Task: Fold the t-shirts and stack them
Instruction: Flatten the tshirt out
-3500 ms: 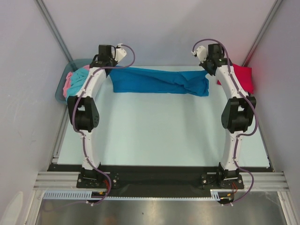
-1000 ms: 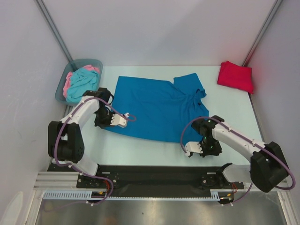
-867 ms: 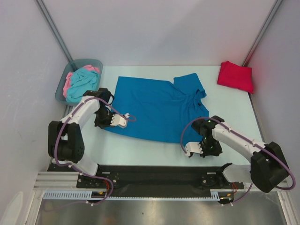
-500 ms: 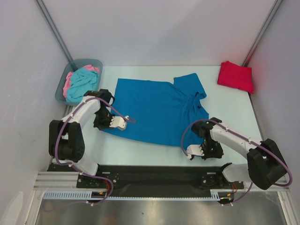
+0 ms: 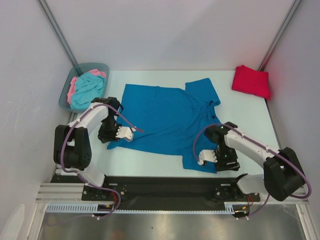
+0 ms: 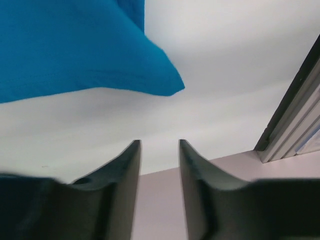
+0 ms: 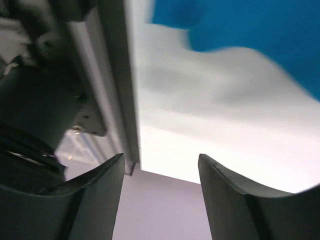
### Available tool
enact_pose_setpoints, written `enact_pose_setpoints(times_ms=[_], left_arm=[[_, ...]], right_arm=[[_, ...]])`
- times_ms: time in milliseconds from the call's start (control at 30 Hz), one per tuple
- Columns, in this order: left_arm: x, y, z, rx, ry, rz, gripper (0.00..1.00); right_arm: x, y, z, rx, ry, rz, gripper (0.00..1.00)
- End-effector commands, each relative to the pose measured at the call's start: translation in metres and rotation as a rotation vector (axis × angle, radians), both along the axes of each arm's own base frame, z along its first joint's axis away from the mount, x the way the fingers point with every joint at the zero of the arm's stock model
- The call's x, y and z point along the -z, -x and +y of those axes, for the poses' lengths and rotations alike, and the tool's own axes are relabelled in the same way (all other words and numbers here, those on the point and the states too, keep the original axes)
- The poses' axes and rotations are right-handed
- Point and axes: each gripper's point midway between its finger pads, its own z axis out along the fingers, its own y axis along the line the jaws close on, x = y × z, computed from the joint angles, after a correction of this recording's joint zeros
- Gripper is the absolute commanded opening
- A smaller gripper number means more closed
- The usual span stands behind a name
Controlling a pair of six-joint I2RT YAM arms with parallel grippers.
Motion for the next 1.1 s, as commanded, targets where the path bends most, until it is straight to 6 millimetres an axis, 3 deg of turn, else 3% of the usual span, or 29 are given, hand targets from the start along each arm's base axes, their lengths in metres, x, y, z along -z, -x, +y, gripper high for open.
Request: enact_pose_setpoints(times_ms=[0, 100, 167, 200, 267, 300, 333, 367, 400, 433, 467, 500, 567, 633, 667, 700, 733, 767, 800, 967, 1067], left_arm=[[-0.017, -0.018, 0.004, -0.005, -0.007, -0.060, 0.46], [-0.030, -0.033, 0.005, -0.028, -0.005, -0.104, 0.59], [-0.040, -0.046, 0.006, -0.034, -0.006, -0.148, 0.70], [-0.042, -0.052, 0.006, -0.039, -0.001, -0.163, 0.71], [-0.056, -0.086, -0.001, -0.084, 0.045, -0.280, 0.72], [-0.055, -0.113, -0.005, -0.114, 0.071, -0.353, 0.72], [-0.065, -0.135, -0.011, -0.149, 0.109, -0.427, 0.72], [-0.067, -0.148, -0.011, -0.209, 0.122, -0.466, 0.72], [-0.069, -0.163, -0.013, -0.241, 0.136, -0.515, 0.71], [-0.073, -0.191, -0.022, -0.262, 0.189, -0.599, 0.71], [-0.074, -0.201, -0.025, -0.296, 0.217, -0.634, 0.71], [-0.084, -0.229, -0.030, -0.305, 0.248, -0.751, 0.71], [-0.077, -0.246, -0.031, -0.345, 0.260, -0.810, 0.72], [-0.075, -0.273, -0.039, -0.370, 0.294, -0.889, 0.72], [-0.074, -0.280, -0.035, -0.390, 0.269, -0.915, 0.72], [-0.076, -0.289, -0.040, -0.397, 0.285, -0.941, 0.72], [-0.081, -0.297, -0.043, -0.407, 0.299, -0.961, 0.72], [-0.073, -0.302, -0.047, -0.413, 0.303, -0.961, 0.71], [-0.077, -0.310, -0.052, -0.417, 0.309, -1.001, 0.71], [-0.064, -0.317, -0.077, -0.376, 0.323, -0.996, 0.71], [-0.058, -0.320, -0.085, -0.351, 0.319, -0.999, 0.71]], right_arm=[[-0.033, -0.052, 0.023, 0.070, -0.121, -0.195, 0.67], [-0.047, -0.090, 0.035, 0.198, -0.203, -0.295, 0.68], [-0.069, -0.133, 0.048, 0.269, -0.299, -0.428, 0.69], [-0.068, -0.150, 0.045, 0.368, -0.309, -0.458, 0.69], [-0.087, -0.199, 0.049, 0.471, -0.377, -0.593, 0.66], [-0.078, -0.216, 0.041, 0.545, -0.374, -0.592, 0.64], [-0.078, -0.235, 0.036, 0.660, -0.365, -0.656, 0.60], [-0.094, -0.267, 0.037, 0.707, -0.418, -0.746, 0.52], [-0.095, -0.283, 0.032, 0.759, -0.436, -0.773, 0.51], [-0.080, -0.301, 0.019, 0.835, -0.398, -0.794, 0.49], [-0.096, -0.330, 0.016, 0.903, -0.446, -0.889, 0.49], [-0.093, -0.343, 0.011, 0.941, -0.450, -0.908, 0.48], [-0.092, -0.378, -0.004, 1.043, -0.456, -0.965, 0.43], [-0.091, -0.398, -0.010, 1.093, -0.465, -0.982, 0.43], [-0.074, -0.409, -0.017, 1.140, -0.450, -0.970, 0.44], [-0.090, -0.425, -0.019, 1.151, -0.485, -1.011, 0.44], [-0.086, -0.431, -0.021, 1.170, -0.486, -1.014, 0.42], [-0.074, -0.439, -0.023, 1.189, -0.479, -1.005, 0.41], [-0.082, -0.450, -0.021, 1.197, -0.510, -1.024, 0.42], [-0.058, -0.461, -0.004, 1.181, -0.520, -0.977, 0.37], [-0.041, -0.461, 0.007, 1.166, -0.511, -0.942, 0.24]])
